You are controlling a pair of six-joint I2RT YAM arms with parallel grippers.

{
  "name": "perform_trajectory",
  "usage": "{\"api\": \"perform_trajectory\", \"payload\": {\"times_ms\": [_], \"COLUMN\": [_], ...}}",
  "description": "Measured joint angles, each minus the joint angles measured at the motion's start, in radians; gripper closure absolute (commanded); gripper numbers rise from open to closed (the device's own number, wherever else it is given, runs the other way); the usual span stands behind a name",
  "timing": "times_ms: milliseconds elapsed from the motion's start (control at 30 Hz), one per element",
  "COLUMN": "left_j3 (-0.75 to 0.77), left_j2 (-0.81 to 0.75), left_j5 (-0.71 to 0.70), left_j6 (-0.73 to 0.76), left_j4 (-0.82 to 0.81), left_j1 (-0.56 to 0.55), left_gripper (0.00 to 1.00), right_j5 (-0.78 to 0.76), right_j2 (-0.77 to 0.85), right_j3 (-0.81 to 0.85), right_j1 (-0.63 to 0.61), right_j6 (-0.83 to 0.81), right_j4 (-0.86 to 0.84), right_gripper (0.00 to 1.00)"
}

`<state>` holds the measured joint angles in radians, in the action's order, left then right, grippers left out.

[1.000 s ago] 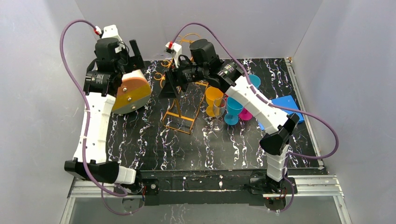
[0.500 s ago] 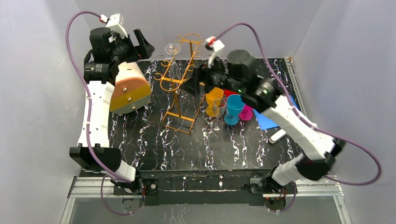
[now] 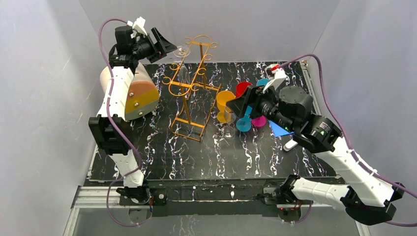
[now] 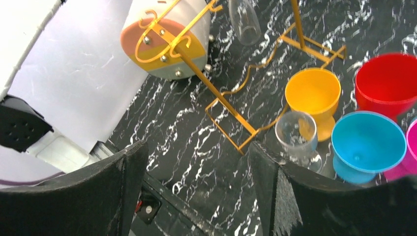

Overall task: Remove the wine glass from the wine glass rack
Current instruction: Pick up the wine glass from the wine rack.

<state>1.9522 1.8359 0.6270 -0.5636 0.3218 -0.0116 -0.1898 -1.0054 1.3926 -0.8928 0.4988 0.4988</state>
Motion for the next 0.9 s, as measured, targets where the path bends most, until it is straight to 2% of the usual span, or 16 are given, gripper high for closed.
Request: {"api": "perform_trajectory", "payload": {"times_ms": [167,400,467,533,733,833,900], "left_j3": [0.03,0.039,0.039,0.038,0.018,0.018,0.018], "left_j2": [0.061,0.069,0.069,0.07,0.071,0.074,0.074], "left_j5": [0.021,0.077,0.1,0.129,0.187,0.201,0.203], "left_j6": [-0.051,-0.086,-0.095,-0.108,-0.147,-0.16,-0.162], "left_j4": [-0.015,-0.056,-0.069,-0.09,-0.142,-0.145,-0.146], "left_j1": [0.001,0.001,0.001,0.0,-0.004,-0.006,-0.008], "left_gripper": [0.32,0.42,0.45,0.53,0.59,0.71,0.83], "right_j5": [-0.01,-0.01,-0.009,-0.005,0.011,0.019,0.027], "right_j2": [0.034,0.051,0.049,0.047,0.023,0.01,0.002], "right_j3": [-0.046,-0.1,-0.105,-0.106,-0.106,-0.106,-0.106], "right_j1": [0.0,0.0,0.0,0.0,0.0,0.0,0.0], "right_j6": [0.06,0.12,0.127,0.128,0.128,0.127,0.127], "right_j4": [0.043,0.053,0.052,0.053,0.052,0.052,0.051], "right_gripper": [0.17,0.17,0.17,0.17,0.17,0.17,0.17]}}
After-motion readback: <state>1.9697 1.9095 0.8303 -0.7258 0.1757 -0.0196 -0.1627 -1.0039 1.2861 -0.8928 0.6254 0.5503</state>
